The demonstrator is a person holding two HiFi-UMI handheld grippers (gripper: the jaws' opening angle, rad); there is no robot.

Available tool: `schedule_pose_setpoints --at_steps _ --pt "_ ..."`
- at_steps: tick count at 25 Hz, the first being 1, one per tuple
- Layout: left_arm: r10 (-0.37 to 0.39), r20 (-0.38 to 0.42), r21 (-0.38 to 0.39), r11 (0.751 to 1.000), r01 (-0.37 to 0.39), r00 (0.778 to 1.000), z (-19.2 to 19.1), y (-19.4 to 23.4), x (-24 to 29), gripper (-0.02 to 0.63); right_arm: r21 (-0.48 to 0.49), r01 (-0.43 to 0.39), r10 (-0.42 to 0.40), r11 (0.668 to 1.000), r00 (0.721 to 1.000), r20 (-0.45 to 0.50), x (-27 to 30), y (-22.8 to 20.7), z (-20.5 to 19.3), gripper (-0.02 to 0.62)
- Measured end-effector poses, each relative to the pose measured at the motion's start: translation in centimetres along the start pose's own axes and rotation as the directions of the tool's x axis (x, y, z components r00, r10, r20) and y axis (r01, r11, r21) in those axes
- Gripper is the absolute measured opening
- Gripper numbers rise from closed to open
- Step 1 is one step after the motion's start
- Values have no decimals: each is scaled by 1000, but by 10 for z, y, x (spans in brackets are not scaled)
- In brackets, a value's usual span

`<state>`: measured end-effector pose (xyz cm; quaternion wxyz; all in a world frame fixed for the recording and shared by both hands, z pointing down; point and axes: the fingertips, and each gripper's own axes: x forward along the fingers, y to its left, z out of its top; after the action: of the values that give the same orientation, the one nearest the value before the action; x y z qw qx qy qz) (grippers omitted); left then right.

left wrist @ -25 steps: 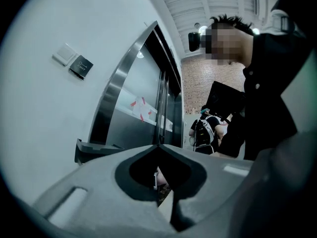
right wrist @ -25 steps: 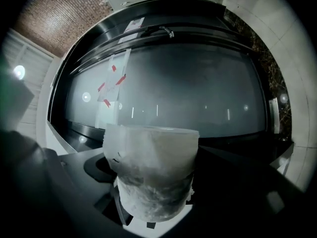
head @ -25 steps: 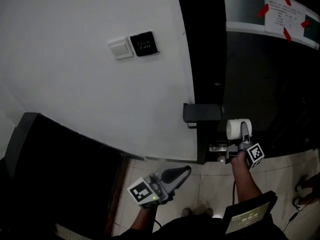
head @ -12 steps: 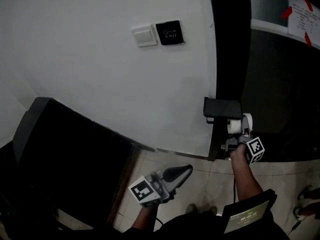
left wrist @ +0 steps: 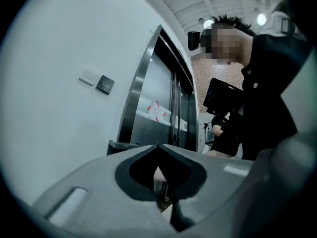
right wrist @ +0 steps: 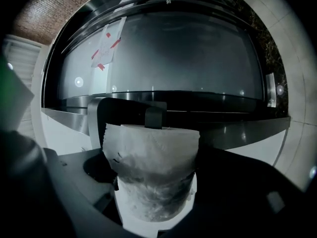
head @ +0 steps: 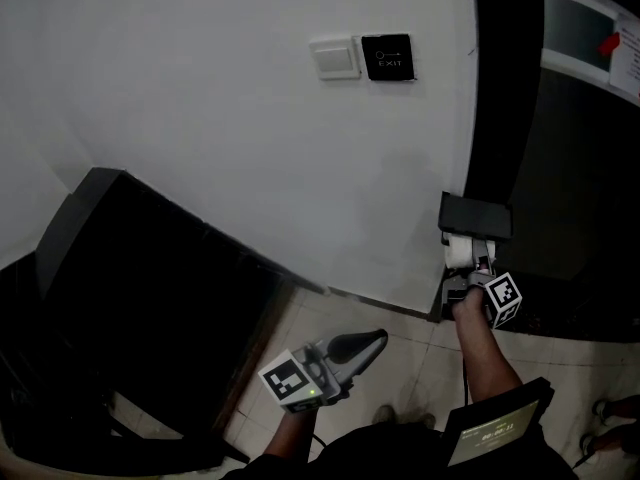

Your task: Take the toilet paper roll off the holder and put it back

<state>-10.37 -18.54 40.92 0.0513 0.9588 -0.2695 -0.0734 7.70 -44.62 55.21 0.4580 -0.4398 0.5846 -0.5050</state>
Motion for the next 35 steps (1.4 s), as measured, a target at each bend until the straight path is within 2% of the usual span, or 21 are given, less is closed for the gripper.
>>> schedule_pose_setpoints --at_steps 5,8,10,14,17,20,21,23,25,26,27,28,29,30,31,32,33,35 --pt "-12 4 0 1000 12 1000 0 -3 2 2 19 -52 53 998 997 -55 -1 3 -4 444" --pt "-34 5 2 999 34 999 -1 -9 7 2 9 -59 59 998 994 -88 -11 2 -7 492" --pt "-44 1 2 999 44 999 -1 -12 11 2 13 -69 70 998 992 -106 -21 1 -10 574" --pt "-77 2 3 997 77 997 -2 -20 21 2 -14 -73 70 997 984 -163 -58 -8 -19 586" --pt "-107 3 -3 994 107 994 -3 -28 30 2 -71 -67 43 995 953 -301 -103 -22 -53 584" --pt "-142 4 -10 990 142 990 -3 -34 41 2 -8 -53 44 999 901 -431 -153 -33 -96 580" --pt "-155 6 -10 988 155 988 -3 -36 45 2 27 -55 61 998 889 -454 -167 -32 -104 559" --pt "-182 14 -5 983 182 983 1 -39 55 2 58 -75 94 995 864 -494 -186 -23 -111 476" --pt "-207 24 8 978 207 978 6 -42 65 2 22 -128 120 992 844 -523 -198 -5 -106 362" --pt "-220 29 16 975 220 975 9 -45 70 2 -22 -169 133 985 841 -525 -203 9 -99 272" --pt "-235 35 24 972 234 971 11 -48 75 2 -78 -219 147 973 839 -525 -207 24 -89 145" --pt "-250 40 30 968 249 967 13 -52 79 2 -135 -284 172 949 829 -532 -211 42 -79 2" --pt "-266 45 35 964 264 963 16 -57 83 2 -187 -364 210 912 808 -551 -216 64 -71 2" --pt "-280 49 39 960 278 959 18 -62 85 2 -238 -450 248 861 778 -577 -222 89 -65 2" --pt "-291 52 43 956 289 955 20 -67 87 2 -296 -529 272 795 748 -605 -228 112 -60 2" --pt "-300 57 46 954 298 952 22 -70 89 2 -365 -595 280 716 724 -631 -234 134 -58 2" --pt "-308 62 49 951 306 949 23 -73 90 2 -439 -649 277 622 706 -652 -239 155 -57 2" --pt "-325 72 57 945 322 943 26 -77 93 2 -557 -718 257 417 681 -685 -248 192 -61 2"
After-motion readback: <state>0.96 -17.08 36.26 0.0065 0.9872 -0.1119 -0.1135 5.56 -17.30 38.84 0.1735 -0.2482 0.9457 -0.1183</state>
